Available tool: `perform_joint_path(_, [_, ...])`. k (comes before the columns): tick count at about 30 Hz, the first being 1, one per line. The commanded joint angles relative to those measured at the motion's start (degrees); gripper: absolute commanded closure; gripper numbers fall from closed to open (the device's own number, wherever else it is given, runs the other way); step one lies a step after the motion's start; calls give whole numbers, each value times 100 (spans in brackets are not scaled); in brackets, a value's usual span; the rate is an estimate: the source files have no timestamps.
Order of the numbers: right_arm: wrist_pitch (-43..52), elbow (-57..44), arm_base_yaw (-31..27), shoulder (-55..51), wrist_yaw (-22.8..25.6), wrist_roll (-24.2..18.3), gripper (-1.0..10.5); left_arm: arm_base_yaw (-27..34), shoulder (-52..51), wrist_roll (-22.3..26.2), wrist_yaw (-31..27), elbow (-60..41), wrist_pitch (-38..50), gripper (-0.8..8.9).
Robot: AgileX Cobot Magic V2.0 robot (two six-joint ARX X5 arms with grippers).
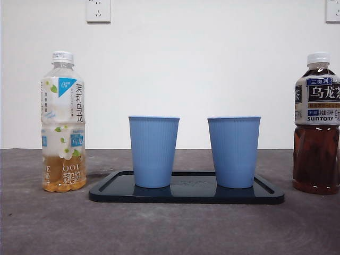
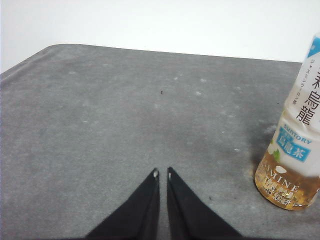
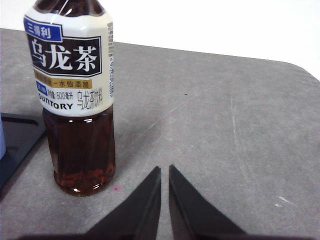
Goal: Pour the drink into the cup
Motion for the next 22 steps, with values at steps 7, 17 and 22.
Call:
perform_joint_path(7, [-13,-28,-15,-15,22,105,923,11,-4,72,7,-116,-35,789])
perform_joint_path(17, [70,-28,-15,-15,22,103,923,11,-4,72,7,-116,-35,789])
perform_joint_path(22, [70,-28,-15,-15,22,103,923,11,-4,72,7,-116,-35,789])
